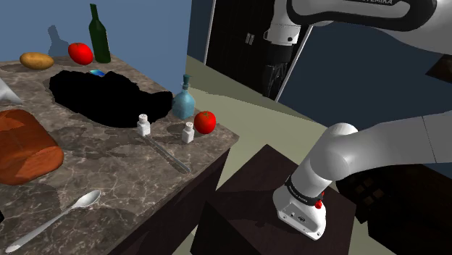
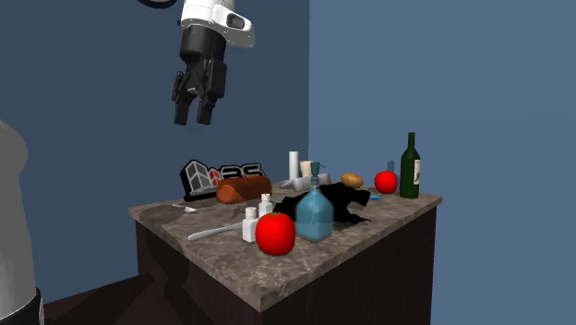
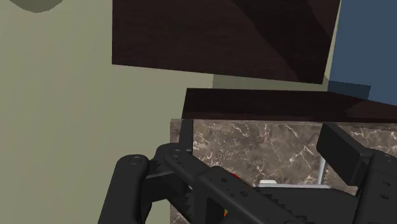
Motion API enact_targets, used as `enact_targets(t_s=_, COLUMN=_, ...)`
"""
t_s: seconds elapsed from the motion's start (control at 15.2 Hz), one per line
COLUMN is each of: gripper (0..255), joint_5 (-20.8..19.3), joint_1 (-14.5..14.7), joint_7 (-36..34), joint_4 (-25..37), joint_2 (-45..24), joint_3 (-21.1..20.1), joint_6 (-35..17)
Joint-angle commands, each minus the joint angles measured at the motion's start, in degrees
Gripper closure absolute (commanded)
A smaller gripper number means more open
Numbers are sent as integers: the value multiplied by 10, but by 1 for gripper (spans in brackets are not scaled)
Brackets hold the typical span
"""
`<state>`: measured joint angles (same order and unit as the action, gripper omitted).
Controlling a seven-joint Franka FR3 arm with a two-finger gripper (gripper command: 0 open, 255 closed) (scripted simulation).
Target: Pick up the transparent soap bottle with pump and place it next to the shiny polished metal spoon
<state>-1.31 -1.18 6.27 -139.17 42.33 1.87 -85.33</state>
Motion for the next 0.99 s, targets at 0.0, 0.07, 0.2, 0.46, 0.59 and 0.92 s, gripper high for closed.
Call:
enact_targets(t_s=0.0, gripper=0, joint_5=0, joint_1=0, joint_7=0, joint_4=0, joint_2=0, joint_3=0, joint_6=0)
enact_targets(t_s=0.07, gripper=0, joint_5=2, joint_1=1, joint_7=0, joint_4=5, joint_2=-19, joint_3=0, joint_6=-18)
enact_targets(t_s=0.2, gripper=0, joint_5=6, joint_1=4, joint_7=0, joint_4=18, joint_2=-58, joint_3=1, joint_6=-52)
enact_targets(t_s=0.46, gripper=0, joint_5=15, joint_1=9, joint_7=2, joint_4=52, joint_2=-136, joint_3=2, joint_6=-114)
enact_targets(t_s=0.59, gripper=0, joint_5=20, joint_1=11, joint_7=4, joint_4=73, joint_2=-176, joint_3=2, joint_6=-141)
enact_targets(t_s=0.92, gripper=0, joint_5=32, joint_1=17, joint_7=9, joint_4=138, joint_2=-276, joint_3=3, joint_6=-196)
